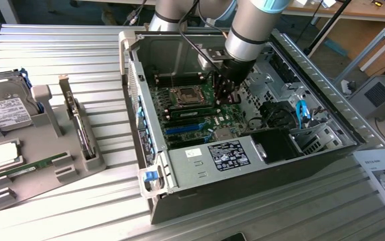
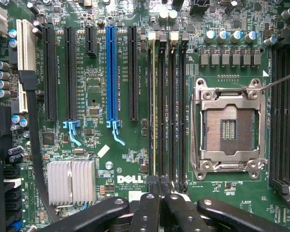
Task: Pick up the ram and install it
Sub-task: 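Press down the ram until it locks into place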
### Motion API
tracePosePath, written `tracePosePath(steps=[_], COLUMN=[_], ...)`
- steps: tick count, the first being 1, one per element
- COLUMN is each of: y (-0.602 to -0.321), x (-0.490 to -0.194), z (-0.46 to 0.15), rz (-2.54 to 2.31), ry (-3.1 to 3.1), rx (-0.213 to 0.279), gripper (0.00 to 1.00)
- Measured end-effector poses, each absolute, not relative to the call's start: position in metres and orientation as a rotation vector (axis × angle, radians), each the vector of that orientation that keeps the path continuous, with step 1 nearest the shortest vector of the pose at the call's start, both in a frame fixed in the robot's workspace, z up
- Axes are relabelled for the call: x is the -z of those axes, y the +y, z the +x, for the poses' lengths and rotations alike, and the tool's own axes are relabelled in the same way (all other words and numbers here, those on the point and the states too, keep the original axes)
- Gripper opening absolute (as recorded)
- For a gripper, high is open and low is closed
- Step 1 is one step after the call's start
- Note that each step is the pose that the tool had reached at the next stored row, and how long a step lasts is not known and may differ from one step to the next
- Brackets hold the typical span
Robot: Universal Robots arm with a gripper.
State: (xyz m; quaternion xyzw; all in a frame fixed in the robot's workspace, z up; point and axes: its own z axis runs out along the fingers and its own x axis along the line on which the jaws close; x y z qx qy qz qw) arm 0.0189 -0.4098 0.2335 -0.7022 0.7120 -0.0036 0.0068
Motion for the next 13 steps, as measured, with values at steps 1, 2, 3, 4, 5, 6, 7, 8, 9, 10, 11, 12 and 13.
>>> tracePosePath(steps=[1,2,3,4,5,6,7,8,9,10,11,12,13], y=[-0.4099,-0.4099,-0.4099,-0.4098,-0.4098,-0.4098,-0.4098,-0.4098,-0.4098,-0.4098,-0.4098,-0.4098,-0.4098], x=[-0.2329,-0.2328,-0.2327,-0.2326,-0.2326,-0.2326,-0.2326,-0.2324,-0.2322,-0.2319,-0.2319,-0.2318,-0.2317], z=[0.0188,0.0188,0.0188,0.0189,0.0189,0.0189,0.0189,0.0188,0.0189,0.0188,0.0188,0.0189,0.0188], rz=[-2.197,-2.197,-2.197,-2.196,-2.196,-2.196,-2.196,-2.196,-2.196,-2.196,-2.196,-2.196,-2.196], ry=[2.227,2.227,2.227,2.227,2.227,2.227,2.227,2.227,2.227,2.227,2.227,2.227,2.227], rx=[0.011,0.011,0.011,0.011,0.011,0.011,0.011,0.011,0.011,0.011,0.011,0.011,0.011], gripper=[0.11,0.11,0.11,0.11,0.11,0.11,0.11,0.11,0.11,0.11,0.11,0.11,0.11])
